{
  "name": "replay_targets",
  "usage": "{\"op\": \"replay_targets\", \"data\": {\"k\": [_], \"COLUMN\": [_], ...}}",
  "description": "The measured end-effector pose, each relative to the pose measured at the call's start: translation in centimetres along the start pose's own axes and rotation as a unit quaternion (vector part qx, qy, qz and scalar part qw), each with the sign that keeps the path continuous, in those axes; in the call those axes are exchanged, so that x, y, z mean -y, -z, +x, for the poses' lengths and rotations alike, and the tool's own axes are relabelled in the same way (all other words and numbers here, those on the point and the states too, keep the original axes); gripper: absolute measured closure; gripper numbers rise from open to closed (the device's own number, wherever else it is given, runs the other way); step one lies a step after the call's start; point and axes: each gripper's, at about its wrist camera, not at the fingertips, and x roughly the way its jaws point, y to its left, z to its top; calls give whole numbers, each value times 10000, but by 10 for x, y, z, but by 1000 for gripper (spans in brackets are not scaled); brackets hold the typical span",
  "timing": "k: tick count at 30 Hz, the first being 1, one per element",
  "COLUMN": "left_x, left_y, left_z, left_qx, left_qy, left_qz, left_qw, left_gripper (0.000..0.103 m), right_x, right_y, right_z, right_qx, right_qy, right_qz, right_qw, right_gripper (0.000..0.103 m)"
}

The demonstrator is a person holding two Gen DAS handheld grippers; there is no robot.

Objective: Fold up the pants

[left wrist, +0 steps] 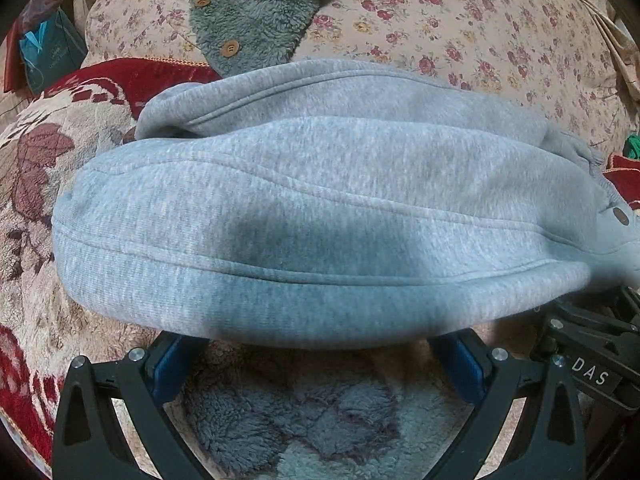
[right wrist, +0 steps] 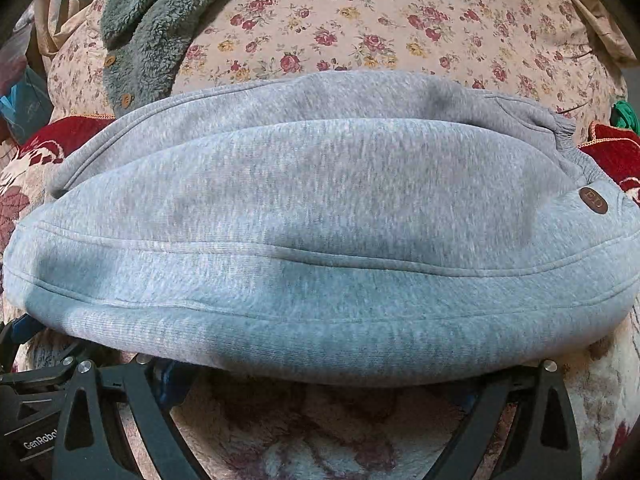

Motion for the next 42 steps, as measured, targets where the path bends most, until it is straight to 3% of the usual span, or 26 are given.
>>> {"op": "replay_targets", "data": {"k": [14, 21, 25, 30, 36, 42], "left_x": [2, 3, 6, 24, 46, 65], "left_y": [-1, 4, 8, 5, -3, -4], "left_z": [0, -15, -39, -70, -97, -107], "left_qx": [-77, -129, 106, 461, 746, 783], "left_qy": [-87, -480, -423, -398, -287, -339], "left_qz": [51, -198, -398, -151, -46, 7], "left_qw": [9999, 9986, 9983, 9980, 9968, 9964], "left_gripper": [0, 0, 0, 0, 0, 0], "right_x": [-2, 12, 19, 39, 65, 93], "right_y": [-2, -2, 9, 11, 4, -3], "right_z": [1, -8, -31, -62, -100, -122], "right_qx": [-60, -227, -45, 174, 758, 911], "right_qy": [60, -647, -815, -1183, -1072, -1045], "right_qz": [-65, -464, -744, -869, -1008, -802], "right_qw": [9999, 9966, 9939, 9890, 9862, 9871], "right_gripper": [3, 4, 4, 4, 4, 4]}}
